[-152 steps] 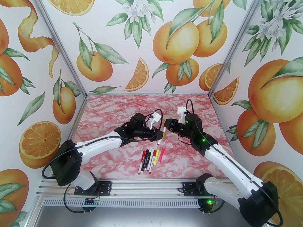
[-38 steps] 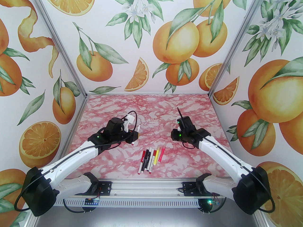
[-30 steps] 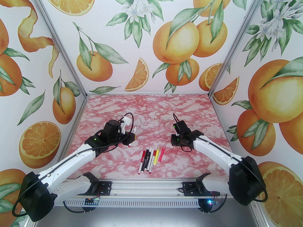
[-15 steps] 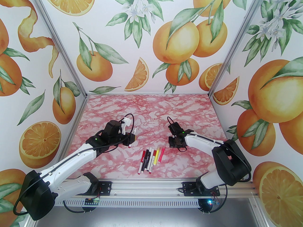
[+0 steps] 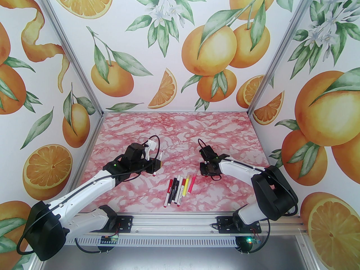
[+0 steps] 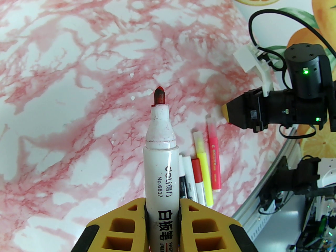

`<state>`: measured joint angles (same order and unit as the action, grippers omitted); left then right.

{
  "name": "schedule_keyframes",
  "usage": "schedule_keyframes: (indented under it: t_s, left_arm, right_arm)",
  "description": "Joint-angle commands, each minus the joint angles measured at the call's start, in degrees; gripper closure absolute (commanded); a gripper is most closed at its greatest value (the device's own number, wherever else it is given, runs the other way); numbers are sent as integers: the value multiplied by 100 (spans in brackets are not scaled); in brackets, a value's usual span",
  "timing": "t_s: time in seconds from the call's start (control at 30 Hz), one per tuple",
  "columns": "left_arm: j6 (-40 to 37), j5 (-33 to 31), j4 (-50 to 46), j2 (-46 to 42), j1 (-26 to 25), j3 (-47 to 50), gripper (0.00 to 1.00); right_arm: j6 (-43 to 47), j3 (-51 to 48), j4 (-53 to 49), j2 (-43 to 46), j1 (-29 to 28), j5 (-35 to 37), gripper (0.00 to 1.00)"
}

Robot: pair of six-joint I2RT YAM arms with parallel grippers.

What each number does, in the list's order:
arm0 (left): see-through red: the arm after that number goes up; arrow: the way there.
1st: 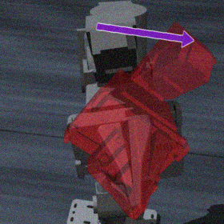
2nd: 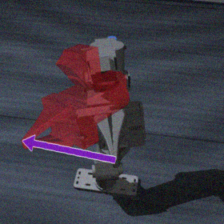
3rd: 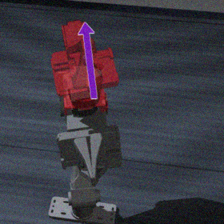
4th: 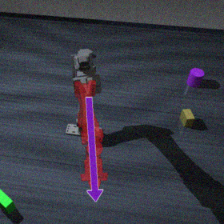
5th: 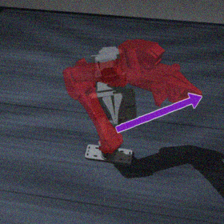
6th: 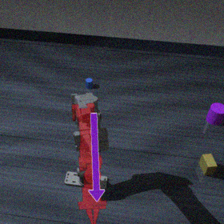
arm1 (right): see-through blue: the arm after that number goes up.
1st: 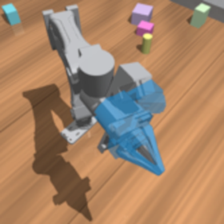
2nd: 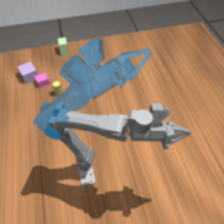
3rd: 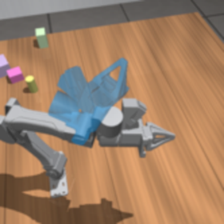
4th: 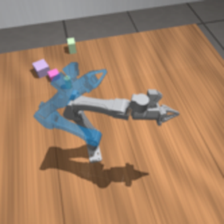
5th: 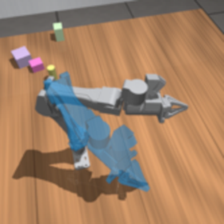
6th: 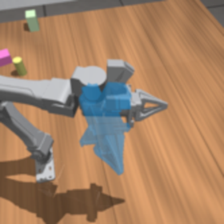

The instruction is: Open the pen caps

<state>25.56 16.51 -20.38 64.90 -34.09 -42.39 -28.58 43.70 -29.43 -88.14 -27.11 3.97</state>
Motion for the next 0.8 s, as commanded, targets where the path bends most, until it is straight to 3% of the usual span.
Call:
schedule_keyframes:
  t_s: [0.0, 0.23, 0.47, 0.77]
  left_arm:
    - [59, 53, 52, 54, 16, 82, 100]
    - [49, 37, 26, 83, 18, 49, 100]
    - [26, -113, -74, 284, 16, 115, 100]
    - [74, -722, -536, 672, 17, 156, 100]
  right_arm:
    - [32, -39, 133, -82, -13, 204, 72]
    - [78, 56, -1, 111, -12, 230, 70]
    - [190, 364, -487, 977, -39, 292, 64]
    - [229, 206, -131, 2276, -136, -704, 61]
